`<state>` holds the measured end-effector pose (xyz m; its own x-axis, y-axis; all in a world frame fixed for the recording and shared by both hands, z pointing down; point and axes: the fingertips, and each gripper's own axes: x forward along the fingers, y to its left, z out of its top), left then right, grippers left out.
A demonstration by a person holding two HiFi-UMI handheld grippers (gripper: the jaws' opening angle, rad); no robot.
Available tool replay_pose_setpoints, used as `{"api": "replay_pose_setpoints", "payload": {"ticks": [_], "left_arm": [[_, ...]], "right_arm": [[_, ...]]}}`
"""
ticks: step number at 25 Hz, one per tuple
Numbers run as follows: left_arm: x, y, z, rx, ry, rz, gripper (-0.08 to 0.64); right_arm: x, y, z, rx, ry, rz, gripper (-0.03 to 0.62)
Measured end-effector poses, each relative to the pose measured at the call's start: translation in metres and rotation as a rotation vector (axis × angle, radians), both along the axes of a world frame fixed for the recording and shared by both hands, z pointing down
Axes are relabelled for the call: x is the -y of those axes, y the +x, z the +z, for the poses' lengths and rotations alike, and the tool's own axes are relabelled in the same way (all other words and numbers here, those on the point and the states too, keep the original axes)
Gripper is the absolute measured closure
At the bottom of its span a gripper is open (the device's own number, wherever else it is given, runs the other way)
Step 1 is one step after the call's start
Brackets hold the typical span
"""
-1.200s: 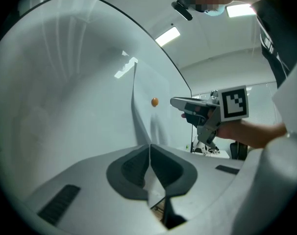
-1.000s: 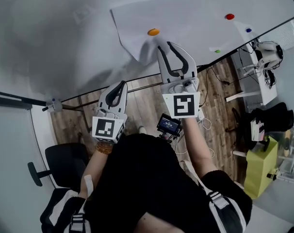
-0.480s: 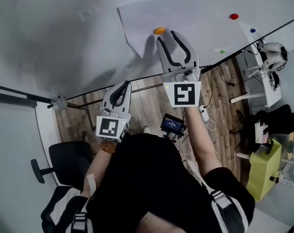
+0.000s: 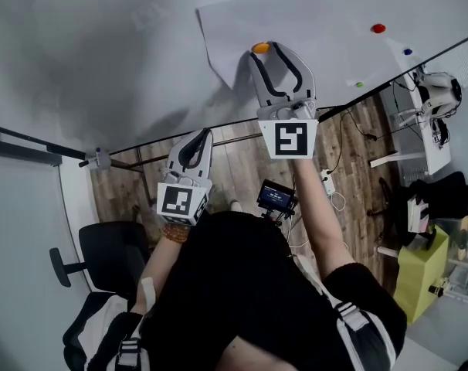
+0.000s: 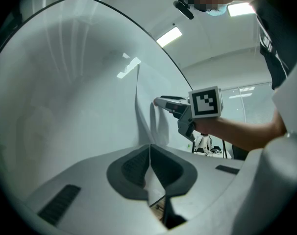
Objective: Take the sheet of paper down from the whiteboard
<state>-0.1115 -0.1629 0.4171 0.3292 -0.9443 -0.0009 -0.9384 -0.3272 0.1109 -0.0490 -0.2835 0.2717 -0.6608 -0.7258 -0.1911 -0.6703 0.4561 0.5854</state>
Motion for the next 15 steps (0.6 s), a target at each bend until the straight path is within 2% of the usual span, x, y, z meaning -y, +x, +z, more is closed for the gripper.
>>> {"api": "replay_pose_setpoints", "payload": {"ticks": [7,11,15], "left_arm": [[0.0,-0.008,0.011,-0.011,-0.015,-0.009,0.546],[0.001,-0.008,0.011,-0.011,-0.015,-0.009,0.546],[0.002,-0.006,0.013,-0.013,-0.016,-0.006,0.546]], "right_arm": [[0.006,-0.006,0.009,-0.035,-0.012,0.006,0.436],[0.005,-0.006,0.01,-0.047,-0.021,0.002,0.469],[0.005,-0.007,0.012,-0.043,-0.026,-0.007,0.47]]}}
